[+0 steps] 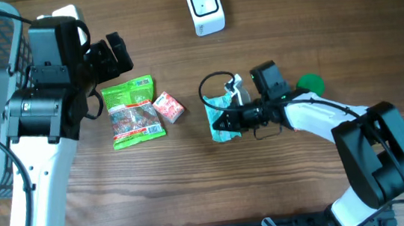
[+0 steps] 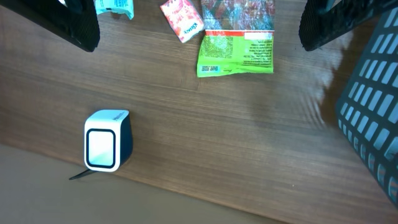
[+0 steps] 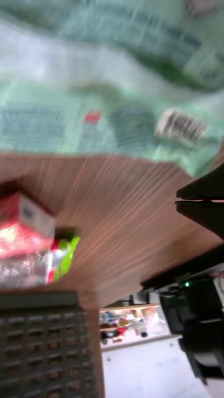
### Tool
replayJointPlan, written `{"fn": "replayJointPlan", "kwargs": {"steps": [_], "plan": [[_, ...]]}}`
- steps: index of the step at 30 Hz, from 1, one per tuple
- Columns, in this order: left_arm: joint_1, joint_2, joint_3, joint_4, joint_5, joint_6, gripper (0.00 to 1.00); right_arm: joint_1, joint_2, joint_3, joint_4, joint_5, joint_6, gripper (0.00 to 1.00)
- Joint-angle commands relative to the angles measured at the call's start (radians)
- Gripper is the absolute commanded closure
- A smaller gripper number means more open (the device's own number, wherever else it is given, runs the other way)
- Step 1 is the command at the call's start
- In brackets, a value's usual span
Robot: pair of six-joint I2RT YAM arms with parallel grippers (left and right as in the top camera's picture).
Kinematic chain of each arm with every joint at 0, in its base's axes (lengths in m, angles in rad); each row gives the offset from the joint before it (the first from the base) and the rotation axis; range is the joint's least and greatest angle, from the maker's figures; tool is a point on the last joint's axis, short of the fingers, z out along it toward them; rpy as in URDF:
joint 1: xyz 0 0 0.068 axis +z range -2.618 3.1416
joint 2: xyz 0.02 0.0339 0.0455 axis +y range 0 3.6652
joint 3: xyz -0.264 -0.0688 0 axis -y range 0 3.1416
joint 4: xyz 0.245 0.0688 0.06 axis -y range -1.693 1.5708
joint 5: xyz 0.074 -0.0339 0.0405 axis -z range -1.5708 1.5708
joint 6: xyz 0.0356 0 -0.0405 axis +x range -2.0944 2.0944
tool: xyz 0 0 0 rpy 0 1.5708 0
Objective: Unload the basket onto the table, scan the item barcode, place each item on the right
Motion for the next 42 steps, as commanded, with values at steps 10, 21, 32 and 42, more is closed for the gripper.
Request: {"fn": "replayJointPlan", "kwargs": {"steps": [10, 21, 32, 42], "plan": [[-0.002, -0.001, 0.005, 0.002, -0.009, 0.013, 0.00, 0.003, 0.142, -0.098, 0.118, 0.023, 0.209, 0.90], [-0.002, -0.001, 0.005, 0.002, -0.009, 0.013, 0.00, 0.003, -0.092, -0.088, 0.129, -0.053, 0.261, 0.96], [-0.002, -0.001, 0.005, 0.002, -0.009, 0.013, 0.00, 0.070, -0.063, -0.092, 0.139, 0.262, 0.261, 0.96], [-0.002, -0.001, 0.005, 0.002, -0.009, 0.013, 0.00, 0.076, 0.121, -0.092, 0.235, 0.185, 0.262, 0.96]]}}
